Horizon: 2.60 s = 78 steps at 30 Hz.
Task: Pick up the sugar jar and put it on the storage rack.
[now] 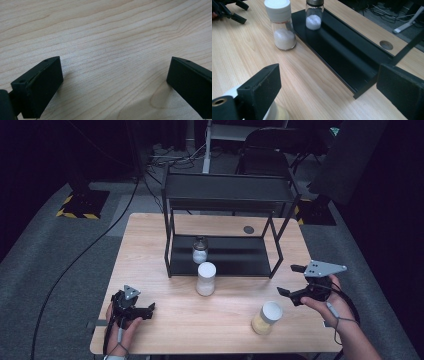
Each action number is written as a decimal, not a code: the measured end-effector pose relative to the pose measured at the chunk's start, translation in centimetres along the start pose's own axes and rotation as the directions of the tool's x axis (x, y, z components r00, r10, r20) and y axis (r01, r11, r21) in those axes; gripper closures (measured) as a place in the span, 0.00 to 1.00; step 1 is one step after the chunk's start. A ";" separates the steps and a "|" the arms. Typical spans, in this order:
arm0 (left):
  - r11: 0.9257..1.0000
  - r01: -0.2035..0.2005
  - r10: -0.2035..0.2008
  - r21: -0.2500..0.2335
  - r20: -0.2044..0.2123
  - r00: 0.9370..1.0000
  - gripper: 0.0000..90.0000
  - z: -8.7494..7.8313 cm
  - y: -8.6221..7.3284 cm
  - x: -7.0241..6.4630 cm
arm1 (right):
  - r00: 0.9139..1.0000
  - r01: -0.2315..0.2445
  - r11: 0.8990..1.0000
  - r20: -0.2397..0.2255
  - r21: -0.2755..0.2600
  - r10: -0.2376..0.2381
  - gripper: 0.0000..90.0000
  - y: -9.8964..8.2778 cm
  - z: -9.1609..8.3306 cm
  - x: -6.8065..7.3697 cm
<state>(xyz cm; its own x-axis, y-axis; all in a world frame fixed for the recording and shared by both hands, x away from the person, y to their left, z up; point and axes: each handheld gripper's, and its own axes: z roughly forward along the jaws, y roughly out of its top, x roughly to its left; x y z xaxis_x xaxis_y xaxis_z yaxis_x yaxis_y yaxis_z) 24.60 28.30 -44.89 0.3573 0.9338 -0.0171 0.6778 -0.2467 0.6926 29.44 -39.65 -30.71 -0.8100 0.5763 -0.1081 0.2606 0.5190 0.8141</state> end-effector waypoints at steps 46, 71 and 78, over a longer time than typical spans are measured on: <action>1.000 -0.001 0.001 0.000 0.000 1.000 0.01 0.0 0.0 0.0 | 0.982 0.106 0.994 -0.156 0.011 -0.103 0.07 6.7 7.3 -0.6; 1.000 0.002 -0.002 0.000 -0.001 1.000 0.01 0.0 0.0 0.0 | 0.966 0.124 0.992 -0.229 -0.002 -0.121 0.07 8.6 10.6 -1.5; 1.000 0.001 -0.001 0.001 -0.001 1.000 0.01 0.0 0.0 0.0 | 0.959 0.140 0.990 -0.247 -0.005 -0.137 0.07 9.5 11.7 -1.5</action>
<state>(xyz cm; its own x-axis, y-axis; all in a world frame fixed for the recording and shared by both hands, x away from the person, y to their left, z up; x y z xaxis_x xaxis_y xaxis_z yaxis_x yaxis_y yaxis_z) 24.66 28.32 -44.88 0.3557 0.9344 -0.0171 0.6789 -0.2457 0.6919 39.26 -28.16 -29.53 -0.9423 0.3264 -0.0744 0.1423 0.5916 0.7936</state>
